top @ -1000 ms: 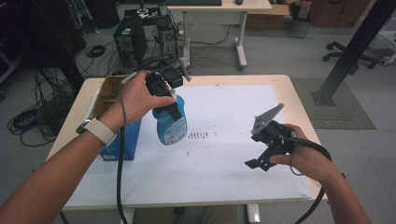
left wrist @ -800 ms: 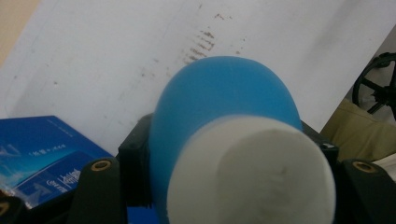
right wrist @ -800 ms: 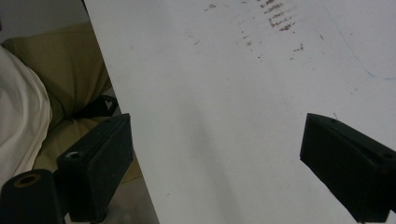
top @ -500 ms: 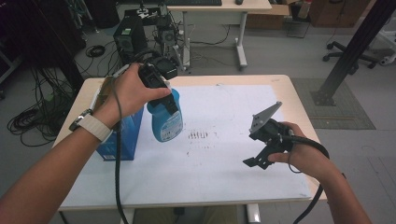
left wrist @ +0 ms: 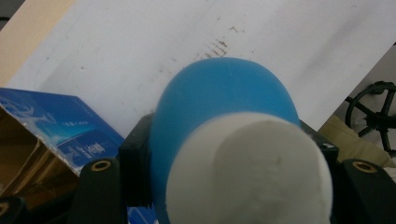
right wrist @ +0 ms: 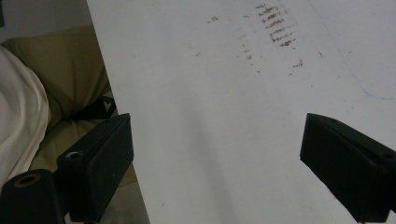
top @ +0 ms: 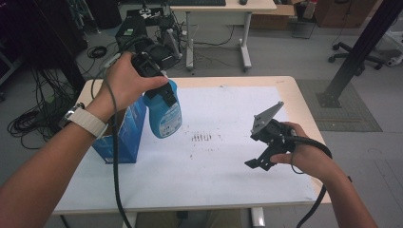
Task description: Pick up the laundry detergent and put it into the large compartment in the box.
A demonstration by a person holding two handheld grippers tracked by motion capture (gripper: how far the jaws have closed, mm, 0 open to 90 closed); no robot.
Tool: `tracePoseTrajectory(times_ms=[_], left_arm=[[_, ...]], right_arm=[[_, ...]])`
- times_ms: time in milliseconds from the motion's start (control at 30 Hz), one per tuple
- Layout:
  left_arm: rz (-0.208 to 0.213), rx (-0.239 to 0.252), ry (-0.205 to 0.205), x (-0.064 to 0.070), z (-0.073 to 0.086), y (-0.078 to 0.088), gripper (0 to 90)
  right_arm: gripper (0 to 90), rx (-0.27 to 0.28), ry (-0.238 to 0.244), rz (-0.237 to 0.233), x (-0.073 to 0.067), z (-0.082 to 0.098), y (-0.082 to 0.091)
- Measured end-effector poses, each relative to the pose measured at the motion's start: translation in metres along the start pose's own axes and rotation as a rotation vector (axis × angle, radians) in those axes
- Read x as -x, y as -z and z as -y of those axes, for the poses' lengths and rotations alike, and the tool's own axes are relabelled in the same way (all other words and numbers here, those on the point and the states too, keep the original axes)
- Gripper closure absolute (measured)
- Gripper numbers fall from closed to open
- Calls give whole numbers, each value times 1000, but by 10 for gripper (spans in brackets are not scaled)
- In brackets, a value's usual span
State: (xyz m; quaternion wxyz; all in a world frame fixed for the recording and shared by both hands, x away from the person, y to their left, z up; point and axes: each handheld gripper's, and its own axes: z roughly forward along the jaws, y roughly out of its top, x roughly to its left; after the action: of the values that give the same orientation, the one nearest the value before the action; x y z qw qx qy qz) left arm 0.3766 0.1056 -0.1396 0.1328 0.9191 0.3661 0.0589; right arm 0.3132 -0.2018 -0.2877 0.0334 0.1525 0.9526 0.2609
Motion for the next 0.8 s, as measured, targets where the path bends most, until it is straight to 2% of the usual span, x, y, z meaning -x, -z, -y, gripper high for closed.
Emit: tracePoseTrajectory(times_ms=[433, 667, 800], left_arm=[[-15, 24, 53, -2, 2, 17, 373], [-43, 14, 130, -9, 5, 27, 373], [-61, 14, 158, -15, 8, 33, 373]], right_arm=[[99, 5, 10, -1, 0, 0, -1], [99, 6, 14, -1, 0, -2, 1], [98, 7, 18, -2, 0, -3, 1]])
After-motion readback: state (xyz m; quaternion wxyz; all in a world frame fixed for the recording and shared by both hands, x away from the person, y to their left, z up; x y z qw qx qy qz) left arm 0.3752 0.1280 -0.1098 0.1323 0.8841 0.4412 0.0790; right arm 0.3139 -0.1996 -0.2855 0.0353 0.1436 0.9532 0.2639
